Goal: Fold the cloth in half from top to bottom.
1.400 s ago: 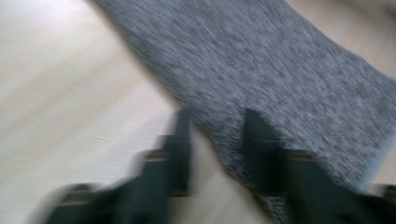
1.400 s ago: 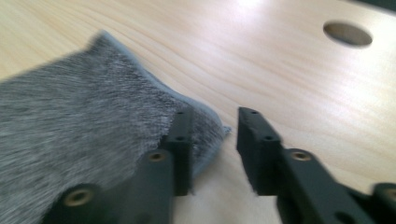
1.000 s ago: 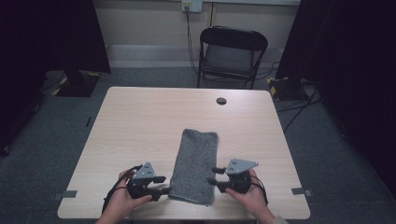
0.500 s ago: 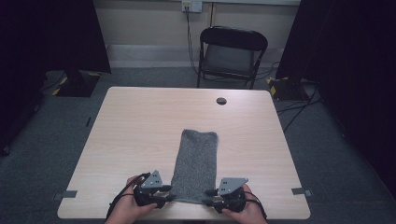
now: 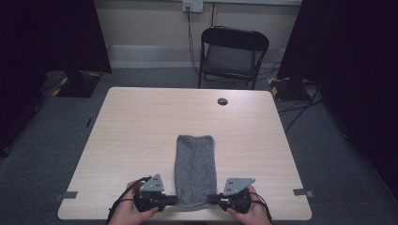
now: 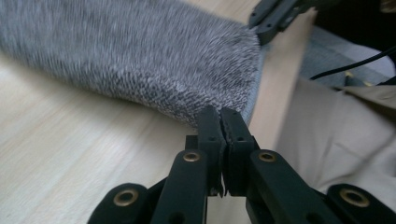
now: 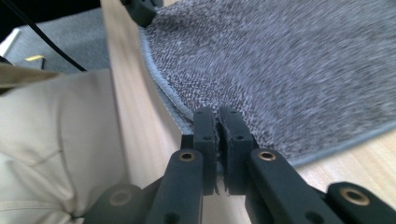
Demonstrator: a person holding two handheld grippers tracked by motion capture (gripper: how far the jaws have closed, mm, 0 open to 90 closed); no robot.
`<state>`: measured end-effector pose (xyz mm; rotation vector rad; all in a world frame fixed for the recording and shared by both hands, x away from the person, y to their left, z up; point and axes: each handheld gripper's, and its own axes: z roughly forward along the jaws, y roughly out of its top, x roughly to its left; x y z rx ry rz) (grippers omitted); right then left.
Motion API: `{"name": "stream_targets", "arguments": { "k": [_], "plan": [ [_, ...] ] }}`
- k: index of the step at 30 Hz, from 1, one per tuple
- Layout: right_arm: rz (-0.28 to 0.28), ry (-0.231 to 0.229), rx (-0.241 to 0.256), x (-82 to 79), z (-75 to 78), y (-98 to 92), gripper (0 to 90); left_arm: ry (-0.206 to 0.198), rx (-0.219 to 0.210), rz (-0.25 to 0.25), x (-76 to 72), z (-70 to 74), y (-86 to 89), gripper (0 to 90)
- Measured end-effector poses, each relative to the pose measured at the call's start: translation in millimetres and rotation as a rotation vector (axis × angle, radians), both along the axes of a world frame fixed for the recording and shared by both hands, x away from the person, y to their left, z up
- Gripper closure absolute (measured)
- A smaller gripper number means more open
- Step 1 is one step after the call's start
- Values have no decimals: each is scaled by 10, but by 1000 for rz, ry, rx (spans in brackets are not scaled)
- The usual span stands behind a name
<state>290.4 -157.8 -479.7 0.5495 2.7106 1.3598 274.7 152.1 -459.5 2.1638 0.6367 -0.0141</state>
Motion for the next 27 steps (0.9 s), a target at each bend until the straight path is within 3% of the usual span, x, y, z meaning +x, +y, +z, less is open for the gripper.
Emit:
{"name": "stream_targets", "arguments": {
  "k": [7,12,16,20,22,23,27],
  "plan": [
    [10,44,83,-42,337,-120,861,-62,-43,0,-64,310,-3,882],
    [7,98,124,141,581,-150,854,-112,-54,37,73,524,20,882],
    [-5,146,155,401,712,-146,851,-120,-57,79,302,615,33,882],
    [-50,208,199,718,758,-150,845,-127,-30,133,585,612,36,881],
    [-69,213,194,880,767,-127,834,-122,-26,165,755,579,31,881],
    [-79,214,184,967,758,-110,830,-106,-2,175,892,533,20,881],
    [-113,210,136,1350,617,-38,835,-76,28,224,1223,364,-1,876]
  ]
}}
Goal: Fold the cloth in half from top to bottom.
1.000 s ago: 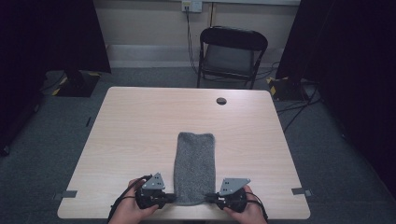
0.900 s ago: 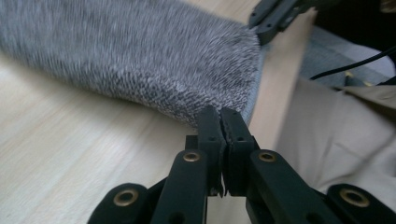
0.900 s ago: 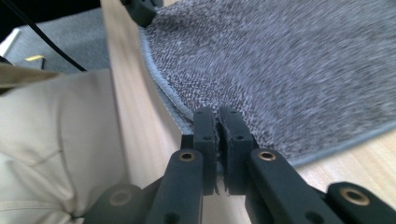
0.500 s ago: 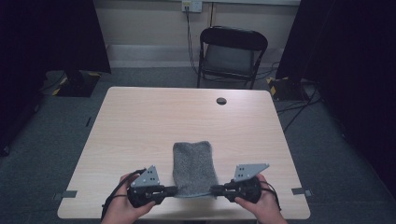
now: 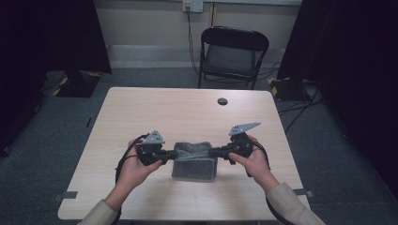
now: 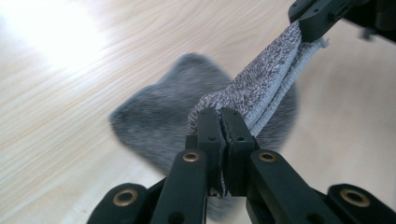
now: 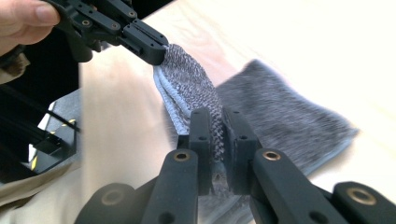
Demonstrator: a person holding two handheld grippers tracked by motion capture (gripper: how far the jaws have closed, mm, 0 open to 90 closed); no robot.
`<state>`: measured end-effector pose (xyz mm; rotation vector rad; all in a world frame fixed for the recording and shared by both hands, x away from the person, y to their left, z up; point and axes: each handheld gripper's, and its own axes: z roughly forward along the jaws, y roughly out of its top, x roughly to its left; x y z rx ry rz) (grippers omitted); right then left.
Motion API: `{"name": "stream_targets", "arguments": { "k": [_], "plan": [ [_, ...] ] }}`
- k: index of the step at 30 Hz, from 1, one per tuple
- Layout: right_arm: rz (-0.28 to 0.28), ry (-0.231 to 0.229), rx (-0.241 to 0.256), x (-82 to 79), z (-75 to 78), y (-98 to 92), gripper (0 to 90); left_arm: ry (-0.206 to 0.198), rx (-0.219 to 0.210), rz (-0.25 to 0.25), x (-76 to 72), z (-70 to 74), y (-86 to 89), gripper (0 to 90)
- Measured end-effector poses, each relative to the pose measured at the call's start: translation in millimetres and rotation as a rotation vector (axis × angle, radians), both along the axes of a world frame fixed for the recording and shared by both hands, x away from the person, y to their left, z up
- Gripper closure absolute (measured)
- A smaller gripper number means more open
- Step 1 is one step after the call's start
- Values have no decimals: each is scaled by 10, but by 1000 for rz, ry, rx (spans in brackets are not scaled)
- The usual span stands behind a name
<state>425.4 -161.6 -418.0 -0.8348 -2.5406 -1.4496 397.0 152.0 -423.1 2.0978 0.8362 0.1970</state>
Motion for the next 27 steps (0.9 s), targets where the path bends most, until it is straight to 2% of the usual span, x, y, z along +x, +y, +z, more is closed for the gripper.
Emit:
{"name": "stream_targets", "arguments": {
  "k": [2,4,5,6,7,8,9,10,11,12,13,15,16,18,19,20,22,24,25,27],
  "plan": [
    [-24,12,-19,179,-115,34,824,34,14,27,201,-119,-16,874],
    [-58,25,-29,346,-230,63,776,47,17,56,339,-204,-15,853],
    [-61,32,-33,416,-283,74,773,46,27,72,411,-250,-13,806],
    [-69,39,-46,476,-344,94,740,58,41,94,471,-288,-4,787],
    [-85,43,-55,525,-402,115,690,75,36,122,516,-327,3,778],
    [-106,44,-50,564,-452,133,625,78,27,150,552,-355,14,721],
    [-140,40,-51,593,-493,145,540,58,29,184,573,-369,20,618],
    [-170,30,-61,613,-524,151,507,37,32,194,585,-381,21,485],
    [-197,13,-49,621,-541,140,496,22,34,182,583,-387,20,416],
    [-221,-9,-39,628,-553,120,449,16,34,165,572,-378,21,412],
    [-235,-27,-50,636,-557,101,413,4,31,153,553,-361,23,404],
    [-263,-78,-49,624,-531,42,389,-37,32,134,496,-308,28,341],
    [-256,-93,-49,610,-508,19,388,-49,25,123,455,-275,33,319],
    [-242,-137,-31,533,-434,-23,387,-45,-26,129,403,-237,52,304],
    [-230,-141,-16,501,-408,-27,385,-30,-55,131,377,-222,73,292],
    [-220,-144,-5,452,-376,-30,385,-25,-64,137,349,-216,87,286],
    [-199,-157,-13,356,-360,-9,401,-14,-26,106,293,-257,79,296],
    [-188,-165,-63,295,-419,39,423,-17,5,79,251,-357,34,309],
    [-195,-179,-86,282,-457,54,426,-18,6,70,236,-407,7,319],
    [-227,-168,-88,292,-535,56,460,-14,-25,72,249,-482,-39,380]
  ]
}}
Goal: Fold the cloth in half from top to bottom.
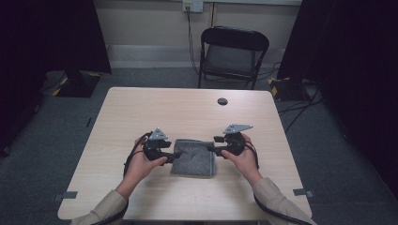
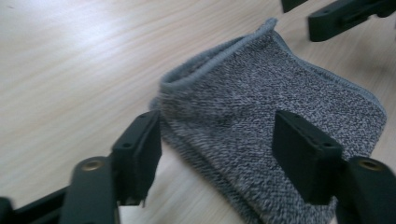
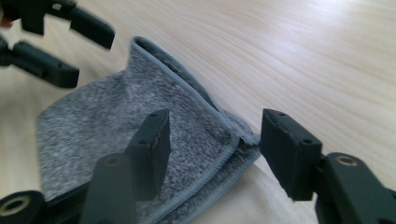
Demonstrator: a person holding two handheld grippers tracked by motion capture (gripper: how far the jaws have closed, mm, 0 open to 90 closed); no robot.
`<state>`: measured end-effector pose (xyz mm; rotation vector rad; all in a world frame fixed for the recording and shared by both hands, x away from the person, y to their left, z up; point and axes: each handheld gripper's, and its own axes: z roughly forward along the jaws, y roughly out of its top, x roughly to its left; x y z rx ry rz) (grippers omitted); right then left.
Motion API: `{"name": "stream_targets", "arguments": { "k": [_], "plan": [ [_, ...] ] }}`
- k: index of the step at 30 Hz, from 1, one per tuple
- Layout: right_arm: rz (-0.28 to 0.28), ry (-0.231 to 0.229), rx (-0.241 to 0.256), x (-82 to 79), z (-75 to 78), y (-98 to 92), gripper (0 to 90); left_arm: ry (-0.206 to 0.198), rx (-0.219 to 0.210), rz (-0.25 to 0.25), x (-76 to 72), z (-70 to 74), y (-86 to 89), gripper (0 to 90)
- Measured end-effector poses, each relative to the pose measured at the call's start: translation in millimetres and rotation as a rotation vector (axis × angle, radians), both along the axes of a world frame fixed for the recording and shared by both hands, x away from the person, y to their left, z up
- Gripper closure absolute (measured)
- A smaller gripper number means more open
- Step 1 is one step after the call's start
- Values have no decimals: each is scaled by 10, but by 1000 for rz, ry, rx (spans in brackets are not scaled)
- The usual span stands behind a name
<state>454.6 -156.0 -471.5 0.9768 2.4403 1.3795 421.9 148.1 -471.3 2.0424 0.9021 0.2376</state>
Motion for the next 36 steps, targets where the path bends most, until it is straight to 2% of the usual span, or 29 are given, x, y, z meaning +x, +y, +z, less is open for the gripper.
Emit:
{"name": "stream_targets", "arguments": {
  "k": [1,2,4,5,6,7,9,10,12,15,17,21,23,26,28,30,32,33,36],
  "plan": [
    [-19,8,-8,14,-42,-2,461,-36,9,-3,30,-15,-14,421],
    [-28,-1,-29,26,-81,2,483,-44,22,16,68,-23,-26,488],
    [-40,-16,-78,49,-129,18,510,-39,45,80,169,-58,-29,505],
    [-46,-29,-108,56,-143,19,513,-17,55,90,215,-99,-21,547],
    [-46,-28,-115,58,-153,14,511,2,72,101,240,-142,-18,561],
    [-52,-26,-99,55,-151,-18,496,1,83,98,238,-149,-9,542],
    [-60,-33,-69,19,-112,-104,435,-2,47,99,185,-114,24,470],
    [-49,-35,-63,0,-95,-140,427,0,33,78,153,-86,50,433],
    [-35,-43,-75,-73,-65,-227,377,-13,17,47,65,-29,119,405],
    [2,-36,-70,-223,-56,-334,312,-3,-5,7,-88,36,245,306],
    [24,-44,-79,-336,-58,-387,253,-11,-10,4,-185,53,324,259],
    [41,-8,-88,-580,-112,-521,178,4,-23,3,-412,13,494,202],
    [50,-8,-100,-670,-137,-582,175,9,-3,-10,-500,-16,568,184],
    [51,0,-117,-791,-180,-678,173,31,19,1,-622,-81,656,185],
    [48,5,-128,-856,-204,-728,173,33,53,-21,-690,-132,688,182],
    [43,1,-157,-901,-225,-768,173,17,61,-32,-734,-174,717,181],
    [42,13,-168,-932,-257,-804,167,14,100,-36,-753,-209,736,180],
    [43,1,-169,-945,-274,-817,166,12,117,-36,-759,-226,736,180],
    [45,-12,-180,-957,-279,-833,166,-11,122,-49,-762,-261,716,163]
  ]
}}
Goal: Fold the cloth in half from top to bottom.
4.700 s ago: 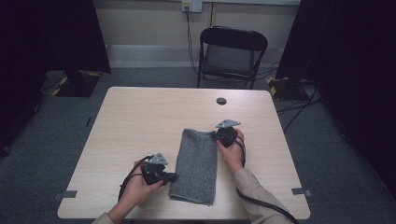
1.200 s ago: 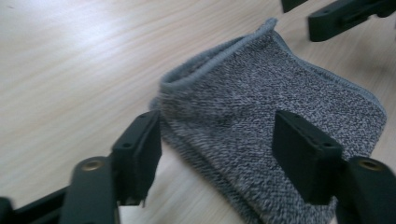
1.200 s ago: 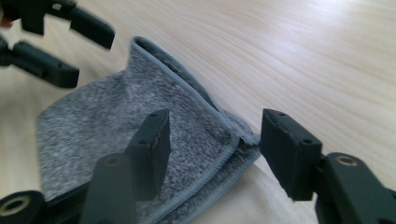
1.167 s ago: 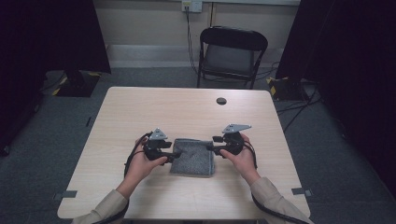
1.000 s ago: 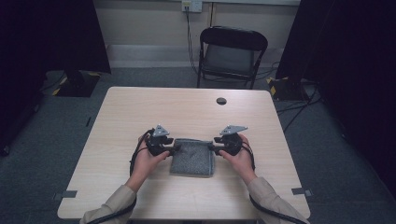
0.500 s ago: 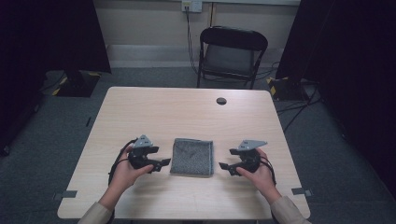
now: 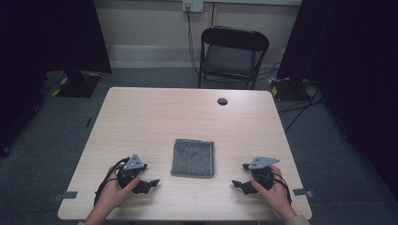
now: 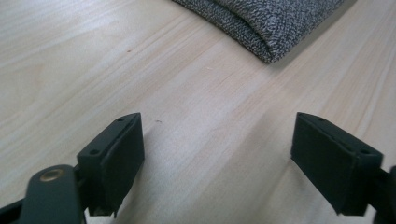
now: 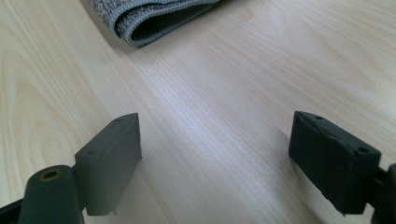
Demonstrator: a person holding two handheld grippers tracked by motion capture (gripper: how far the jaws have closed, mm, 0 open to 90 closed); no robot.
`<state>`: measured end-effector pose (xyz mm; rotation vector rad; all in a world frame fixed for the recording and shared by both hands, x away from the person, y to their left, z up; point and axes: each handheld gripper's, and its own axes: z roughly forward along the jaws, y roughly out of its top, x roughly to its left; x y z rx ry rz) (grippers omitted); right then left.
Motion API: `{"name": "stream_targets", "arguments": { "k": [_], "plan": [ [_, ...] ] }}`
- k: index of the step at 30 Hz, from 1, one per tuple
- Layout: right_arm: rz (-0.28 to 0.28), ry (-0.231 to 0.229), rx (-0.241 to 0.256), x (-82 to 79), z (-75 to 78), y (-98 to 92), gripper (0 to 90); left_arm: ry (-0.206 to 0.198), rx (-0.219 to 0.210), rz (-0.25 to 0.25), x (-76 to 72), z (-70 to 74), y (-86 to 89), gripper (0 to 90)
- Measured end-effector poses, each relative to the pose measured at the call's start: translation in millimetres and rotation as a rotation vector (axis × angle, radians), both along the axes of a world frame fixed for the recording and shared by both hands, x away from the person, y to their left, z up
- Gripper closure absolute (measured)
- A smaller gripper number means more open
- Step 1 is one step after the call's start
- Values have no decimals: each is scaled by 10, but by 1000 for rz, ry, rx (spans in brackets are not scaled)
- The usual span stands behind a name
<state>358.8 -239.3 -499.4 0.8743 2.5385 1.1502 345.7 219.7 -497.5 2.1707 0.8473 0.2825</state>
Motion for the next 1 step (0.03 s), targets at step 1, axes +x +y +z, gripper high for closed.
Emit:
{"name": "stream_targets", "arguments": {
  "k": [1],
  "plan": [
    [0,-2,-4,-2,0,-2,167,-10,9,-4,1,-5,-7,159]
  ]
}}
